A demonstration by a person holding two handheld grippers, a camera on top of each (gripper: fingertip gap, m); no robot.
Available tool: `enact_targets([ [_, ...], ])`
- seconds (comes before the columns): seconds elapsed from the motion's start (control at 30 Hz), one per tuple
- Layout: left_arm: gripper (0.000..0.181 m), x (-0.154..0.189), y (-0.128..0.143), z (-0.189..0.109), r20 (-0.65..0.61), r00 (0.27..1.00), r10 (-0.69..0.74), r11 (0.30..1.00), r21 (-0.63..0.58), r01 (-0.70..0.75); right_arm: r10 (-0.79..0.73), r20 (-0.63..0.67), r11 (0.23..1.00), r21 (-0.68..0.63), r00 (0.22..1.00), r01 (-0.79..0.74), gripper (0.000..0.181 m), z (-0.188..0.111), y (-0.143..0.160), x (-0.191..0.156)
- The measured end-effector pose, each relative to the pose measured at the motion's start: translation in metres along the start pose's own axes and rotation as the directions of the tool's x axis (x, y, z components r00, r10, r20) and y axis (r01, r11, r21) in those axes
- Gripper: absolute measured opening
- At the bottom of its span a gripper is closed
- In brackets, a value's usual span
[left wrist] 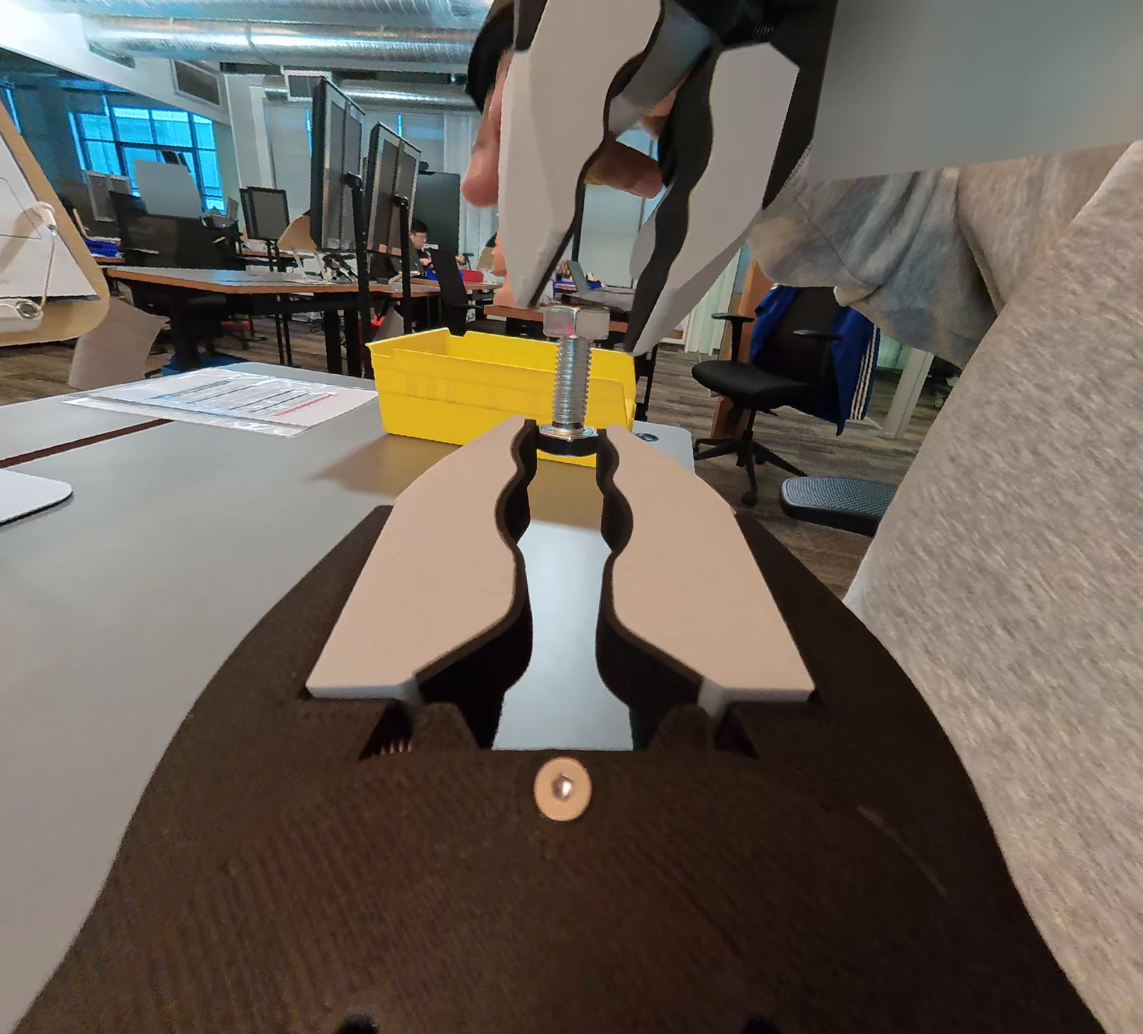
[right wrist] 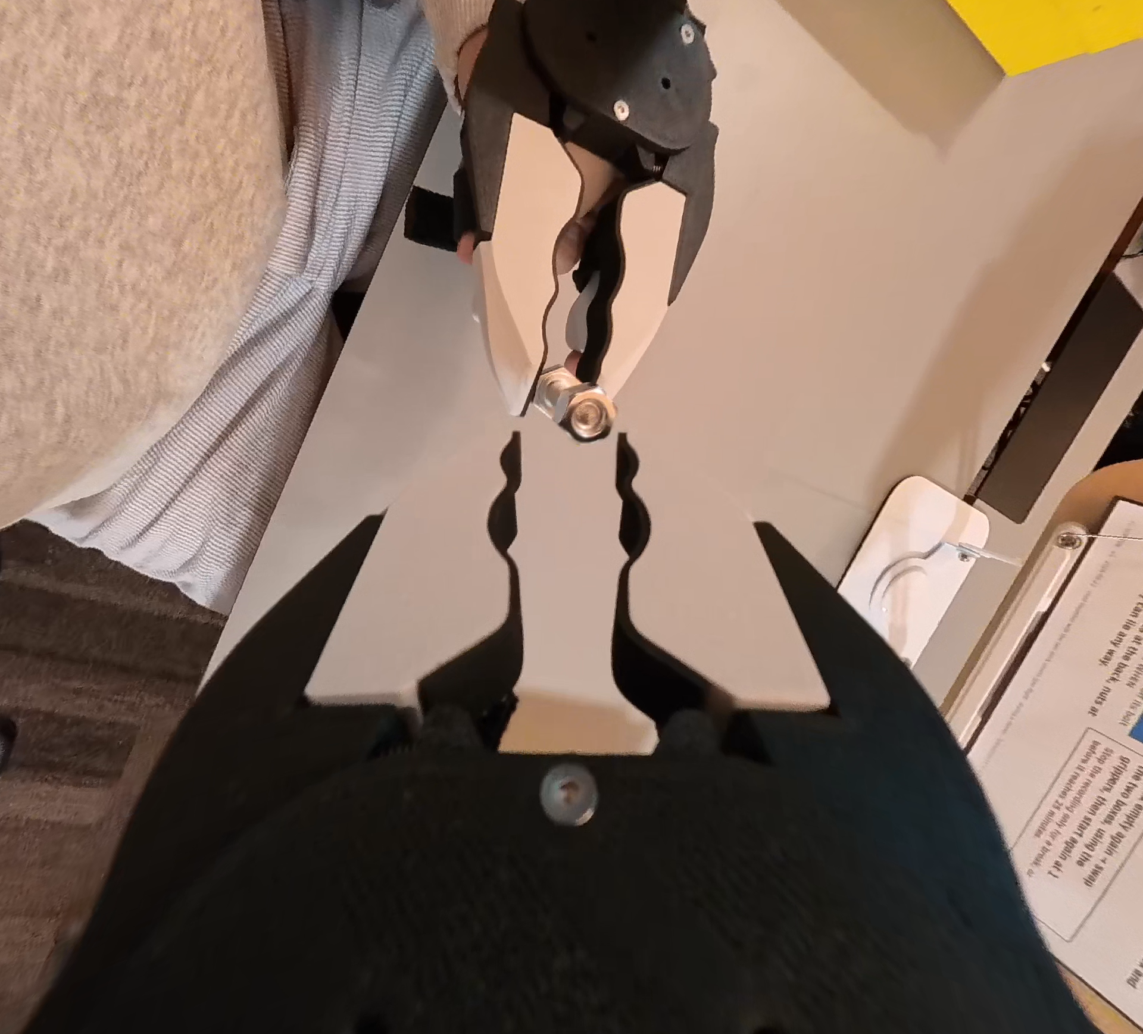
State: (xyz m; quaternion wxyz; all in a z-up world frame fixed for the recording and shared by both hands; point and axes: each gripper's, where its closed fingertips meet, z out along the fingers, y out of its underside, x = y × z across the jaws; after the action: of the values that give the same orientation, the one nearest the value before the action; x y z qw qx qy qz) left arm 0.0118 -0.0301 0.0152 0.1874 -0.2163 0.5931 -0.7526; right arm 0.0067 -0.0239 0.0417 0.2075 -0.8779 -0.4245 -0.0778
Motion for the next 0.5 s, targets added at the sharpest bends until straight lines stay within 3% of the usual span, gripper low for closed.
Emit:
enact_targets([
  [0.2, 0.020, 0.003, 0.002, 0.001, -0.009, 1.000, 0.003, 1.000, -0.008, -0.003, -0.020, 0.017, 0.999, 0.045, 1.000, 0.019, 0.031, 0.002, -0.014, -0.003],
  [0.5, 0.020, 0.000, 0.000, 0.000, -0.004, 1.000, -0.009, 1.000, 0.003, 0.009, 0.035, 0.083, 0.999, -0.013, 0.996, -0.035, 0.020, 0.000, 0.006, -0.004],
])
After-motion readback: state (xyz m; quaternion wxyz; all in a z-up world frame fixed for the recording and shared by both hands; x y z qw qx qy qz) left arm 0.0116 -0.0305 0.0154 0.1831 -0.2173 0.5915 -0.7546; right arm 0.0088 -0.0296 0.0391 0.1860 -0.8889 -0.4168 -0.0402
